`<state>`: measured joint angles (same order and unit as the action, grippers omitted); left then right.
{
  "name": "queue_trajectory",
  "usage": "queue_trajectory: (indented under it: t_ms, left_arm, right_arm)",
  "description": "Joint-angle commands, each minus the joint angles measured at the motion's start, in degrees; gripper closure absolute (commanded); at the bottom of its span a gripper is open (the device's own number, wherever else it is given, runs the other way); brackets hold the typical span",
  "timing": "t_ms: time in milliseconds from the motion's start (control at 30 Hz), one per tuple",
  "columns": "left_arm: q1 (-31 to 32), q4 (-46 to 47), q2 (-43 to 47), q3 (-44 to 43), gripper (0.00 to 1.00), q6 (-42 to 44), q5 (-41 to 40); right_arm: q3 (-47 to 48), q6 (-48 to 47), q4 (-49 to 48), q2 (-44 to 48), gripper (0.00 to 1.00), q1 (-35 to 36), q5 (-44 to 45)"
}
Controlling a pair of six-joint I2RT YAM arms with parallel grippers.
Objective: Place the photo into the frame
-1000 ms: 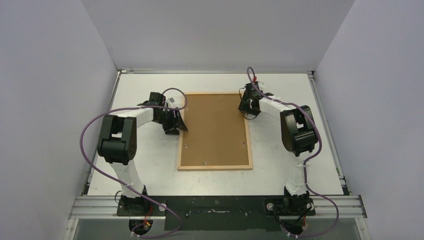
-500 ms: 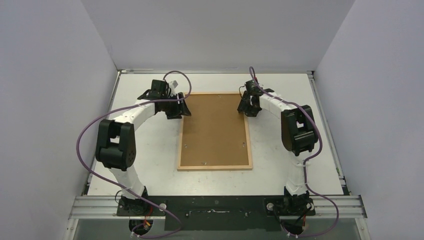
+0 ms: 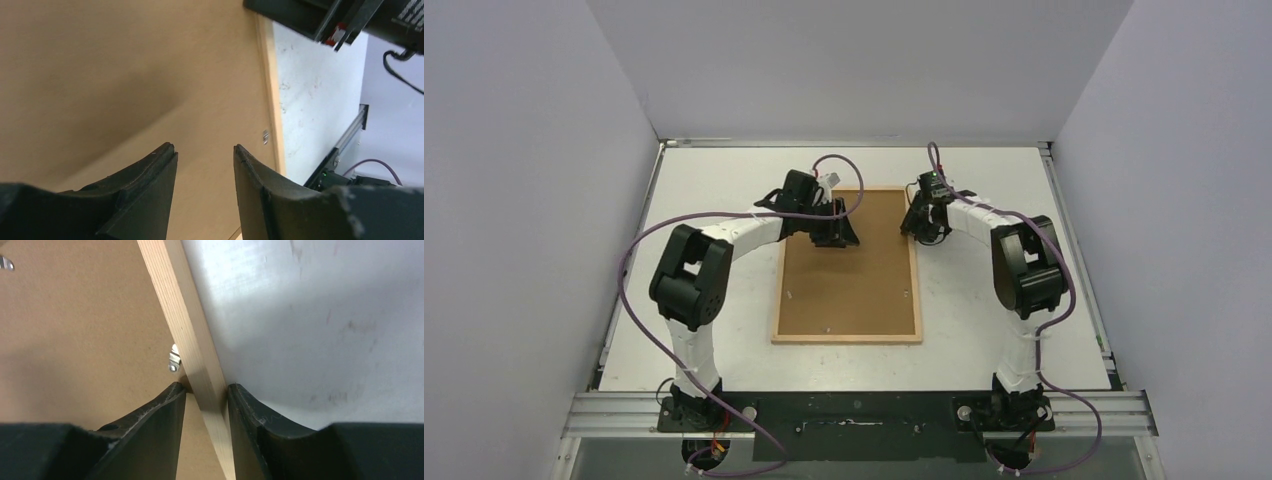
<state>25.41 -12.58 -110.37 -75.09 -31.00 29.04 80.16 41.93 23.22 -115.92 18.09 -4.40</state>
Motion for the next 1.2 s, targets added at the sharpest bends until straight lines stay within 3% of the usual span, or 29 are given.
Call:
queue_trajectory:
  t_ms: [0, 133, 267, 367, 600, 900, 1167]
  left_arm:
    - [2.4, 9.7, -2.4, -0.5, 0.58, -3.4, 4.1]
    - [4.1, 9.7, -4.6, -1.1, 0.6, -3.4, 3.0]
    - [5.6, 10.0, -6.1, -2.0, 0.6, -3.3, 2.1]
    - [6.3, 11.6, -7.9, -3.3, 0.61, -3.6, 4.1]
    - [6.5, 18.5, -11.9, -4.4, 0.69, -7.4, 5.6]
    - [7.5, 7.8, -13.7, -5.4, 0.72, -5.6, -0.7]
    - [7.8, 4.7, -14.8, -5.5, 0.72, -5.2, -1.0]
  right_arm:
    - [-7.8, 4.6, -3.2, 7.4, 0.64, 1.5, -4.5]
    - [-12.7, 6.4, -5.5, 11.3, 0.68, 2.4, -5.6]
    - [-13.2, 6.3, -4.4, 13.3, 0.56, 2.9, -4.8]
    - [-9.3, 4.1, 0.6, 13.0, 0.48, 2.7, 0.3]
    - [-0.4, 1.5, 4.1, 8.1, 0.47, 1.7, 6.6]
    - [3.1, 1.7, 3.9, 2.5, 0.47, 2.3, 7.7]
    - [4.2, 2.8, 3.2, -0.5, 0.48, 3.0, 8.1]
